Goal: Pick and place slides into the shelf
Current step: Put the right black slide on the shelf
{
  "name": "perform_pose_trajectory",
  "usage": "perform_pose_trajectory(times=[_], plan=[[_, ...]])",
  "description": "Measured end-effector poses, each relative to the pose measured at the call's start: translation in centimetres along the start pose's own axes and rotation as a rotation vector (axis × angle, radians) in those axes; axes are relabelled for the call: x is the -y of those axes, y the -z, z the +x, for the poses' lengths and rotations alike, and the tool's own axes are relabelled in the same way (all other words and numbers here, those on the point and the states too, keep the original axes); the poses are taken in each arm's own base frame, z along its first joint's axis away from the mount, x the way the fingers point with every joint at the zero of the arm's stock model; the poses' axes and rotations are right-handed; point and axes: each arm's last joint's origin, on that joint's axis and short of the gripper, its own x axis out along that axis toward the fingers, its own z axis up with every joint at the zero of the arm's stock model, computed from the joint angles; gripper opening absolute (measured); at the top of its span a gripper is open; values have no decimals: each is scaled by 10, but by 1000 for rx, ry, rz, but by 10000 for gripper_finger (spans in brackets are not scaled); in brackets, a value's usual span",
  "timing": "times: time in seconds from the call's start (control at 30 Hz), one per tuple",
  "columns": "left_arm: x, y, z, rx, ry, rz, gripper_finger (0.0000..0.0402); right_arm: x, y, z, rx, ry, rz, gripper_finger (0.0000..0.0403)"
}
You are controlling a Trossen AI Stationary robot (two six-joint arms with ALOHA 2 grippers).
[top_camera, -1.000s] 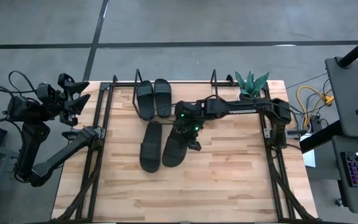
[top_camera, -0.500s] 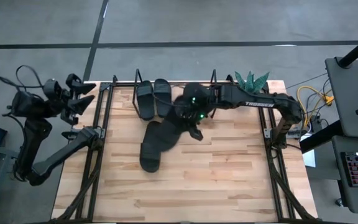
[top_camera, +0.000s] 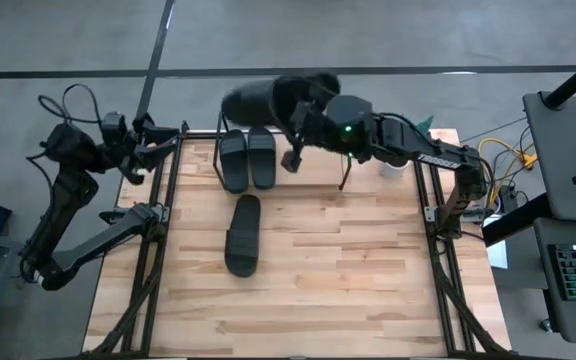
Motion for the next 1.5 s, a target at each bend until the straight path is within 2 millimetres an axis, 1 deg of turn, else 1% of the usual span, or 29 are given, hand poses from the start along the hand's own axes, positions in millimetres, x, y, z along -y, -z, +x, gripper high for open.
perform_pose_trajectory(times=[0.07,0.13,0.23,0.33,0.47,0.6,0.83,1.03,1.1,1.27,1.5], plan=[[-5,0,5,-11,-5,-15,217,3,-7,-1,50,46,1,13],[-10,-1,10,-12,-6,-39,217,3,-10,1,75,59,-6,13],[-15,-5,17,10,14,-35,217,0,-8,6,79,62,-10,13],[-16,-10,22,26,84,-3,217,-1,-7,9,75,58,-12,12],[-25,-13,35,-10,172,-91,217,-3,-6,11,77,38,-29,12],[-39,-11,48,-31,176,-154,217,-5,-6,11,86,6,-29,12],[-60,-10,67,-30,172,-157,217,-8,-8,9,91,-2,-23,12],[-62,-17,72,52,188,-62,217,-7,-8,9,82,23,-23,12],[-61,-19,71,82,186,-29,217,-6,-7,9,73,55,-25,12],[-58,-22,69,119,164,51,217,-7,-7,9,75,44,-34,12],[-60,-20,73,112,167,58,217,-7,-7,9,72,45,-41,12]])
